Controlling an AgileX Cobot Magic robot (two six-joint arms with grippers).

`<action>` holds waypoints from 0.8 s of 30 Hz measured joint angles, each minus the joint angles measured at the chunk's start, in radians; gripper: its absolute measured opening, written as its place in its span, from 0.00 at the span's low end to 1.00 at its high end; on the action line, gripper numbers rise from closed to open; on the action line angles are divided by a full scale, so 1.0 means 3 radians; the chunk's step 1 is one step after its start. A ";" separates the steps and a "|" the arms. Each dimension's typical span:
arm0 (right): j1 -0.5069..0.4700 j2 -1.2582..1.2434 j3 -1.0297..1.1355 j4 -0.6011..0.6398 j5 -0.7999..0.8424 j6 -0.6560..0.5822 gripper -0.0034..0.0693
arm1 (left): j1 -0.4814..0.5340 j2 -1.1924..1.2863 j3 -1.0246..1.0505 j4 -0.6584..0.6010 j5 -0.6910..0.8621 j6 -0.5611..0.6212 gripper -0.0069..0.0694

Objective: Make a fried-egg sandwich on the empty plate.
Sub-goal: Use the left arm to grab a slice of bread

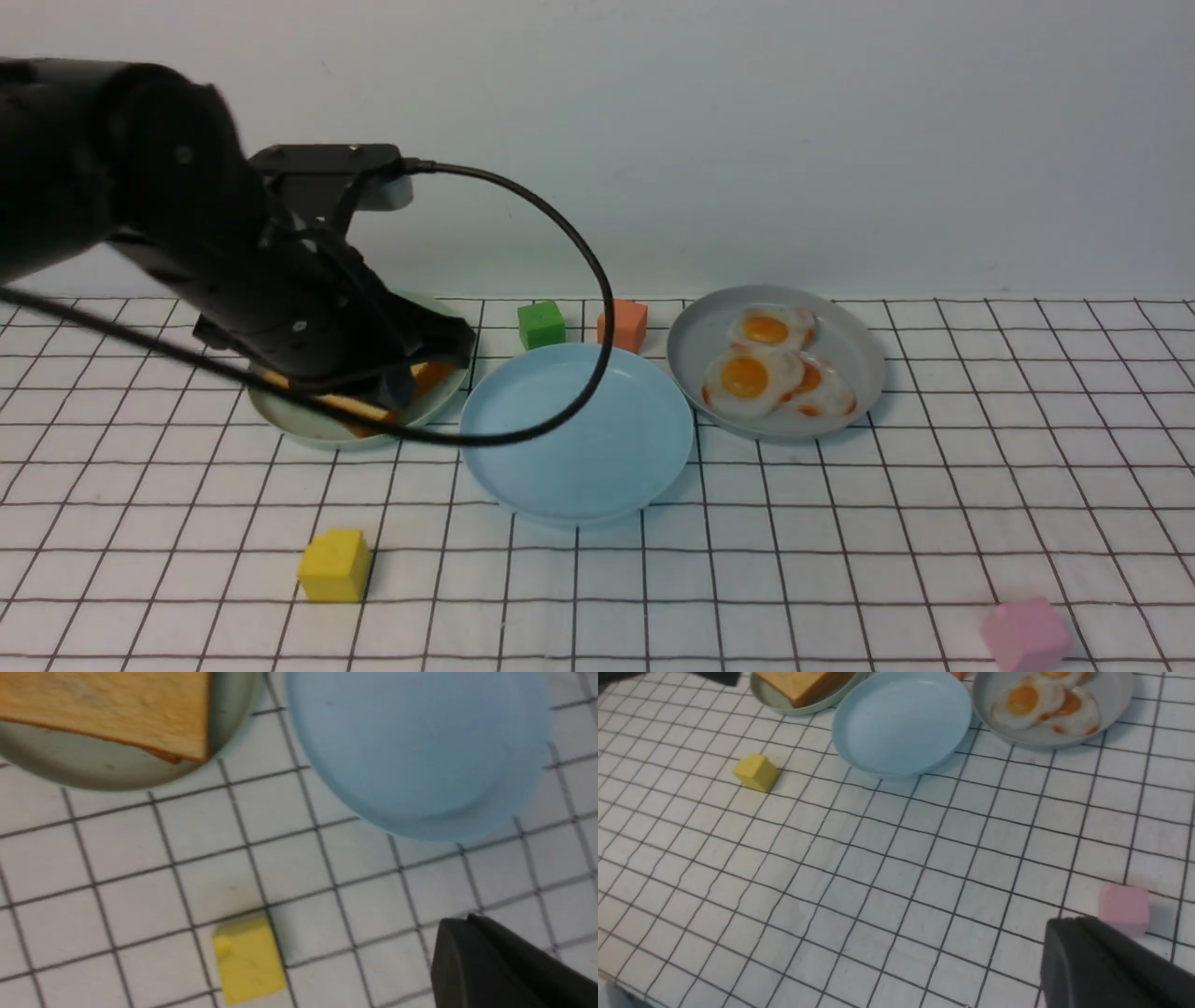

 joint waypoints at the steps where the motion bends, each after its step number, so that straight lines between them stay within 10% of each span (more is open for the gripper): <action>1: 0.0064 0.0064 -0.0067 0.0000 0.0003 -0.0009 0.05 | 0.0045 0.0222 -0.0135 0.0095 0.0004 -0.0043 0.07; 8: 0.0123 0.0131 -0.0086 -0.0004 0.0064 -0.0035 0.05 | 0.0311 0.1063 -0.0831 0.0161 0.0124 0.0114 0.16; 17: 0.0123 0.0131 -0.0086 0.0000 0.0110 -0.0047 0.06 | 0.0374 0.1590 -0.1211 0.0241 -0.0276 0.0439 0.59; 24: 0.0123 0.0131 -0.0086 0.0000 0.0110 -0.0050 0.07 | 0.0347 0.1772 -0.1217 0.0447 -0.0431 0.0450 0.66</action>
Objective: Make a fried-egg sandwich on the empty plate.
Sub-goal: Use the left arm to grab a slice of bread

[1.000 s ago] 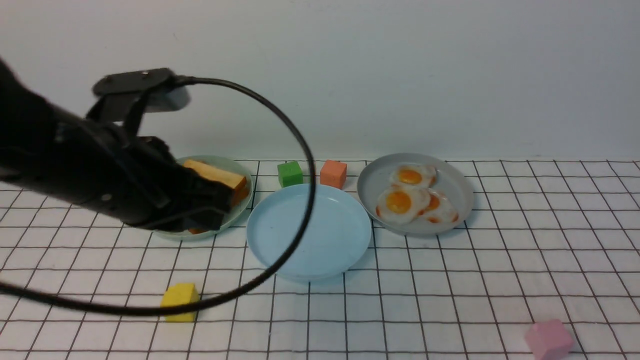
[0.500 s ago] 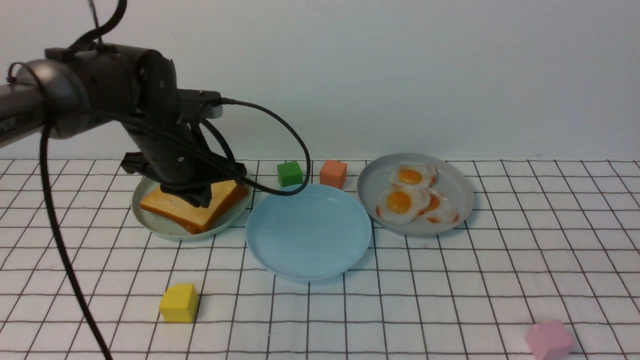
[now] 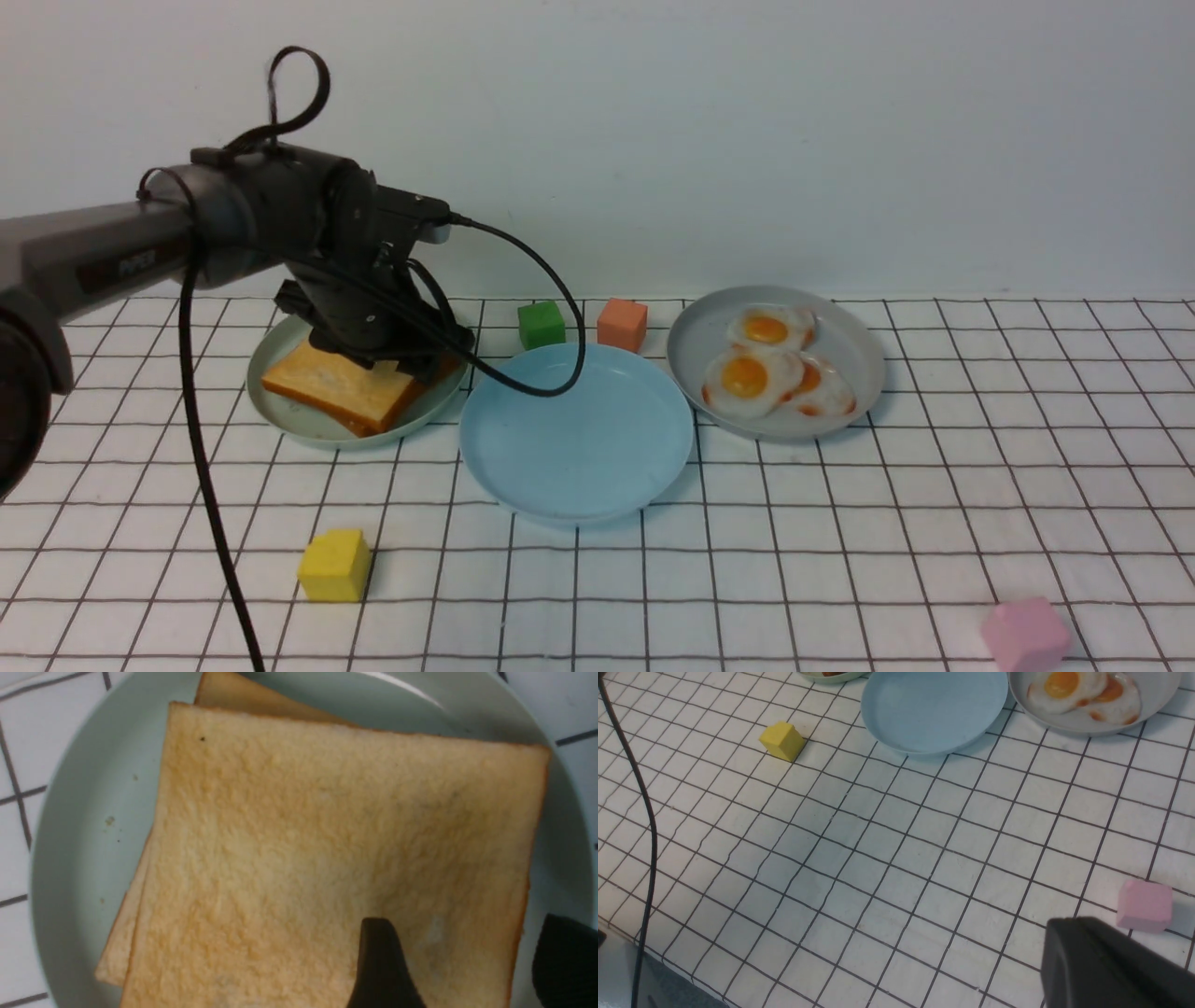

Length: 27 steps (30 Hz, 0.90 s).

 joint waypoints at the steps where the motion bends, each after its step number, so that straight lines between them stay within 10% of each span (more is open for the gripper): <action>1: 0.0000 0.0000 0.0000 0.0000 0.0000 -0.0007 0.07 | 0.0000 0.0016 0.0000 0.0007 -0.0011 0.0003 0.66; 9: 0.0000 0.0000 0.0000 0.0000 0.0000 -0.0006 0.08 | -0.0004 0.0086 -0.0035 0.0078 -0.0008 0.0003 0.65; 27: 0.0000 0.0000 0.0000 0.0000 0.0000 -0.0007 0.09 | -0.0031 0.0043 -0.0294 0.0129 0.0550 0.0035 0.22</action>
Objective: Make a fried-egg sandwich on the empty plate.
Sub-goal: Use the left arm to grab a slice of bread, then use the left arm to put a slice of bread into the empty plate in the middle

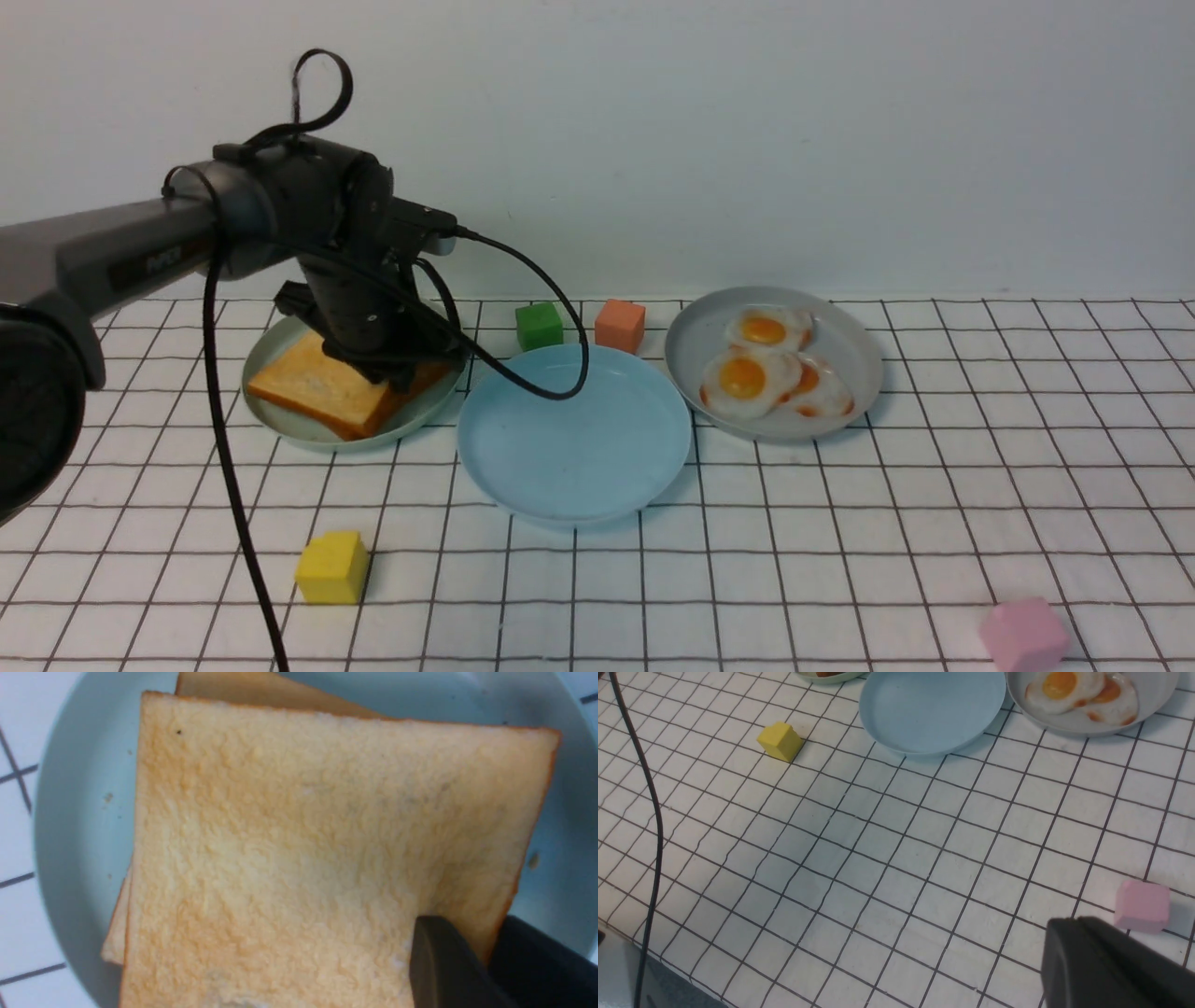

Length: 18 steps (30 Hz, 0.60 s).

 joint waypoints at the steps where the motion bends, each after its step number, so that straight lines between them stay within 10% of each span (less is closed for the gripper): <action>1: 0.0000 0.0000 0.0000 0.0000 0.0000 0.0000 0.09 | -0.0001 -0.0057 -0.0004 0.0000 0.0029 0.0000 0.15; 18: 0.0000 0.0000 0.0000 -0.0213 0.0000 -0.0008 0.10 | -0.0527 -0.0543 -0.0033 -0.0101 0.0225 0.0000 0.11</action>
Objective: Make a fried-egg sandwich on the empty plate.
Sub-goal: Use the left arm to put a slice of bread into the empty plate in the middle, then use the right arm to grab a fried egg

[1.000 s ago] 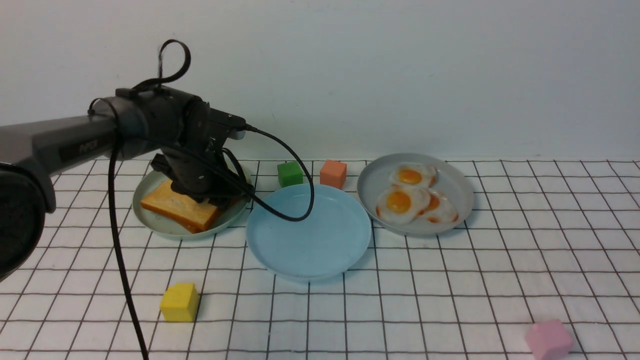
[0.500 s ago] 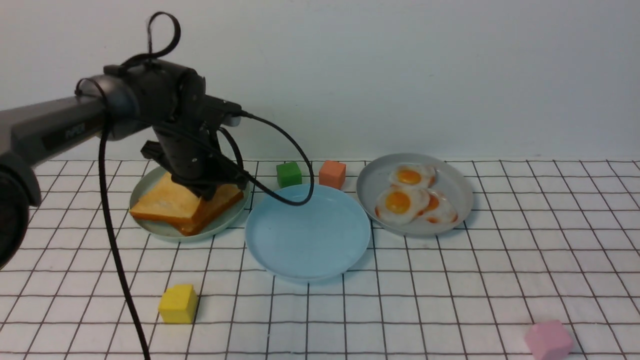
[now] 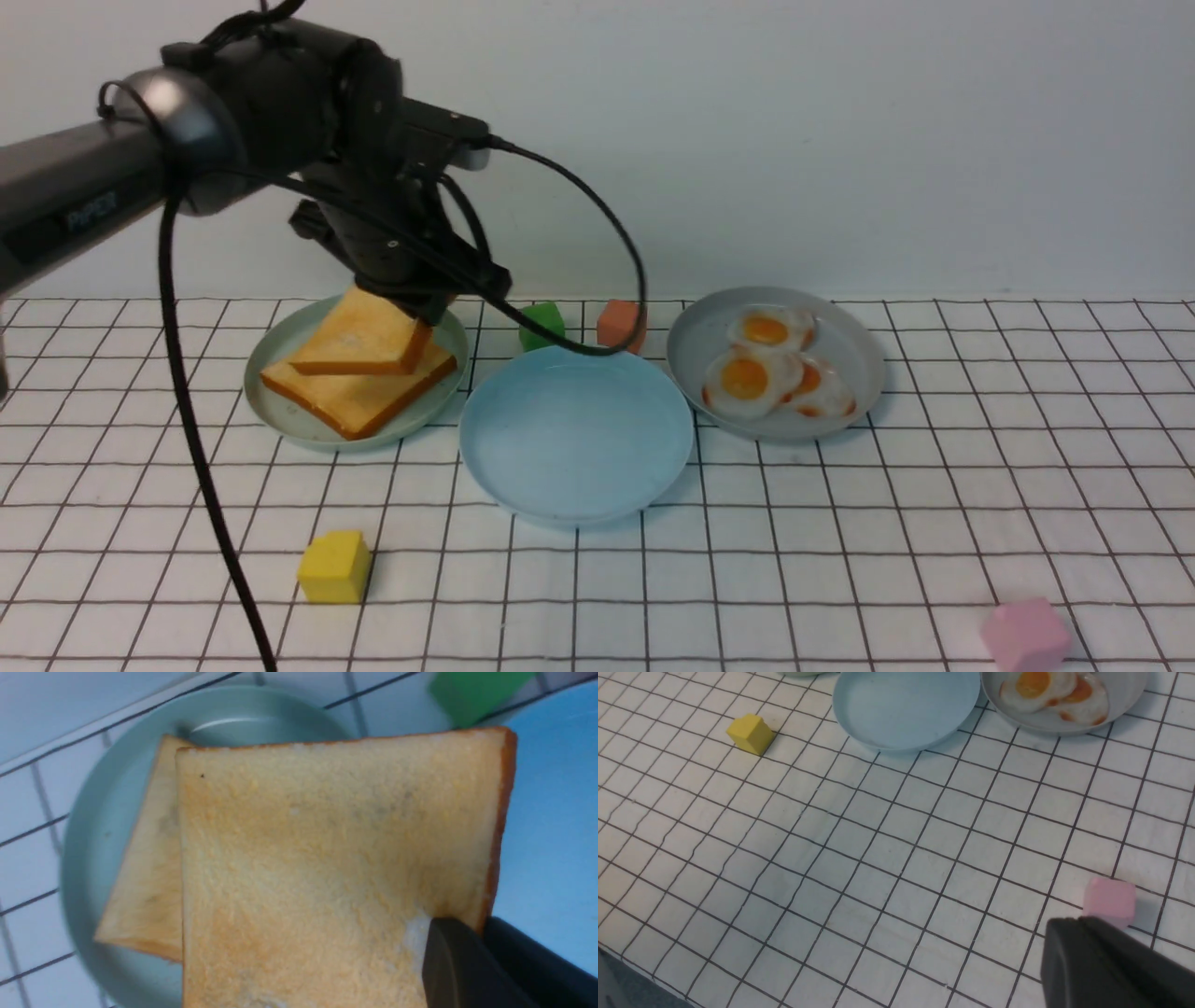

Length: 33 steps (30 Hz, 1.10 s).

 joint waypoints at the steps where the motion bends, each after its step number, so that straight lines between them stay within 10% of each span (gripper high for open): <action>1: 0.0000 0.0000 0.0000 -0.0012 0.0000 -0.0003 0.09 | -0.0101 0.0004 0.0000 -0.0027 -0.0003 0.0018 0.11; 16: 0.0000 0.0000 0.0000 -0.0061 0.0000 -0.0003 0.10 | -0.0754 0.0490 0.0000 0.0123 -0.0199 -0.0087 0.13; 27: 0.0000 0.0000 0.0000 -0.0049 0.0000 -0.0004 0.11 | -0.0761 0.0491 -0.0027 0.0255 -0.0175 -0.0168 0.68; 33: 0.0000 0.0158 0.0000 -0.0049 -0.0134 0.0125 0.12 | -0.0927 0.0092 -0.0238 0.0243 0.0402 -0.0456 0.66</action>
